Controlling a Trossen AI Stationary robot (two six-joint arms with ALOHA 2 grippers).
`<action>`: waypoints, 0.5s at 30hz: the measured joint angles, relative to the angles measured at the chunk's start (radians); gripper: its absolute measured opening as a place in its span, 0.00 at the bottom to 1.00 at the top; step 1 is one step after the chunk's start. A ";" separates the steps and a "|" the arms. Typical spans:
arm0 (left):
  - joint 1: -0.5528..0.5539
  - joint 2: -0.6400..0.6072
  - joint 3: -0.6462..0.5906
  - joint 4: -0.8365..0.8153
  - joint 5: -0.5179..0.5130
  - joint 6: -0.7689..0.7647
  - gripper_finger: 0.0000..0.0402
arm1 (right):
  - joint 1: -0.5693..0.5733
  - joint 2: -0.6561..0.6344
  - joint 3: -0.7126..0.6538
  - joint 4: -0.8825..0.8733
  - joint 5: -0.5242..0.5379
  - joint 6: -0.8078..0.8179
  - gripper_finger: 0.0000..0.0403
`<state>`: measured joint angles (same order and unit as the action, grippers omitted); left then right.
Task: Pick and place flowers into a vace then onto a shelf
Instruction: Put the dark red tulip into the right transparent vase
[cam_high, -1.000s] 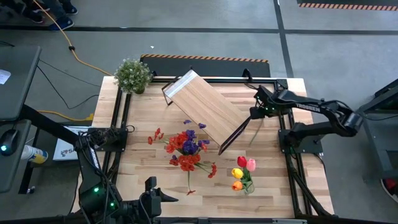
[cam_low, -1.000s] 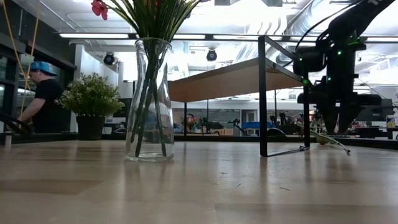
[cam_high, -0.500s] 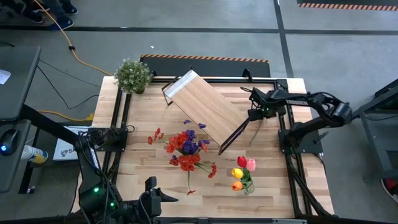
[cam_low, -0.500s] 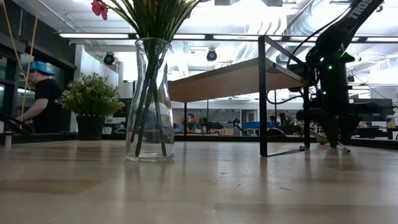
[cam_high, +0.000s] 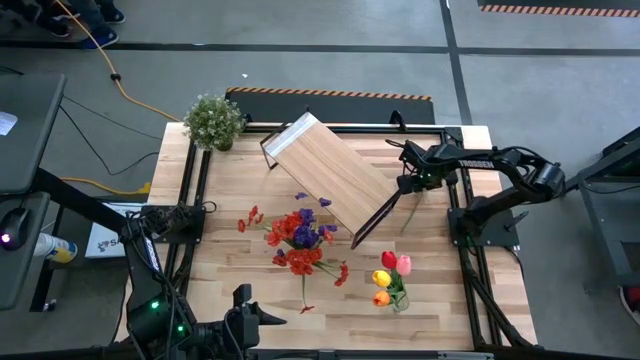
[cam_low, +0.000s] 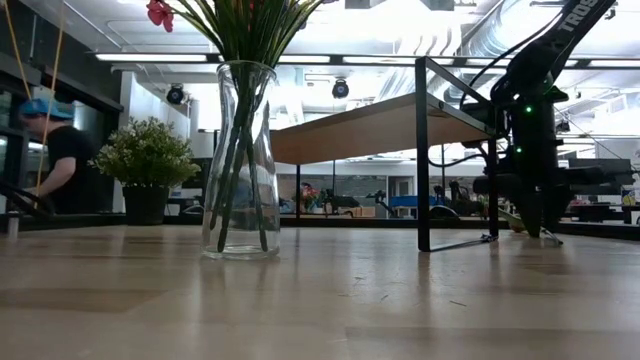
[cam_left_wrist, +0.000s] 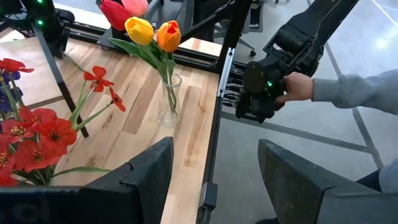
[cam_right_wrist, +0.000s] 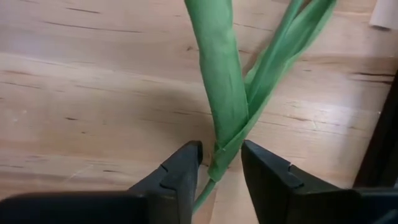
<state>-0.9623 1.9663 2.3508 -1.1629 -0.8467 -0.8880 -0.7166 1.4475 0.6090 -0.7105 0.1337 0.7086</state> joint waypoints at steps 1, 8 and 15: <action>0.000 0.000 0.000 0.000 0.000 0.000 0.66 | 0.000 0.000 0.000 0.002 -0.001 0.000 0.27; 0.000 0.000 0.000 0.000 0.000 -0.004 0.66 | 0.000 0.001 0.000 0.008 -0.001 -0.002 0.06; 0.000 0.000 0.000 0.000 0.000 -0.008 0.66 | 0.000 0.001 -0.001 0.005 0.015 0.018 0.05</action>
<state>-0.9623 1.9663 2.3508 -1.1629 -0.8467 -0.8957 -0.7162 1.4487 0.6079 -0.7055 0.1484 0.7266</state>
